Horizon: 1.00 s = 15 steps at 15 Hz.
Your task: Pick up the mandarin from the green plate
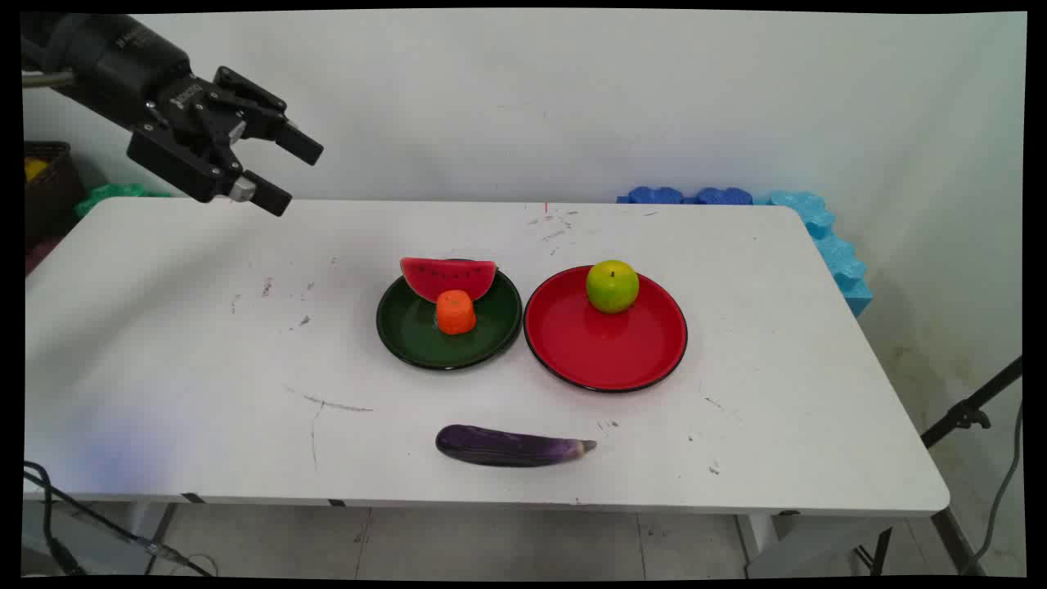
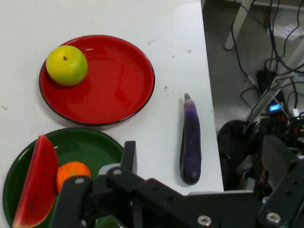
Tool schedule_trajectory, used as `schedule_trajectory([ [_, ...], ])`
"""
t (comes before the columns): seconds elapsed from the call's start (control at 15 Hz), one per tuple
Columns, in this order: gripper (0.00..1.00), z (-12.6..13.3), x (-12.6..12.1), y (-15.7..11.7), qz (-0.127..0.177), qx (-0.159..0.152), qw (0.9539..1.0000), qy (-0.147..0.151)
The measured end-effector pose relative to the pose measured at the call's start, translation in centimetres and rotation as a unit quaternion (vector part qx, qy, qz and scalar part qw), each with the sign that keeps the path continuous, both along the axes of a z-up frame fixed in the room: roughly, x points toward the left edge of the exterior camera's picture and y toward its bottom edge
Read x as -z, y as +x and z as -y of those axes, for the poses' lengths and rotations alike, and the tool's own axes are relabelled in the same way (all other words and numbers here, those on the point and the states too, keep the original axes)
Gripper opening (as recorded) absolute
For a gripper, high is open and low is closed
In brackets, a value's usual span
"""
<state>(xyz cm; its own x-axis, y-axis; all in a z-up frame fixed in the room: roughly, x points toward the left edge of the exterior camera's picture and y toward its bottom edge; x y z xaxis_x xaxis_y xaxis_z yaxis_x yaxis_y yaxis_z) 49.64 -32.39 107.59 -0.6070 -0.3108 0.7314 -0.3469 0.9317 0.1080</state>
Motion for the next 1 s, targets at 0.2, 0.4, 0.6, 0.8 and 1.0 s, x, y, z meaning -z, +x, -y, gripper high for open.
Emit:
schedule_trajectory([
  [0.2,1.0,0.5,0.1,-0.5,0.011,0.014,0.9998,-0.008],
  [0.4,1.0,2.1,0.5,-1.6,0.033,0.022,0.9991,-0.017],
  [0.6,1.0,4.7,1.7,-3.6,0.075,0.033,0.9963,-0.027],
  [0.8,1.0,7.2,3.4,-5.2,0.11,0.035,0.9928,-0.031],
  [1.0,1.0,10.1,6.2,-7.2,0.151,0.026,0.9878,-0.027],
])
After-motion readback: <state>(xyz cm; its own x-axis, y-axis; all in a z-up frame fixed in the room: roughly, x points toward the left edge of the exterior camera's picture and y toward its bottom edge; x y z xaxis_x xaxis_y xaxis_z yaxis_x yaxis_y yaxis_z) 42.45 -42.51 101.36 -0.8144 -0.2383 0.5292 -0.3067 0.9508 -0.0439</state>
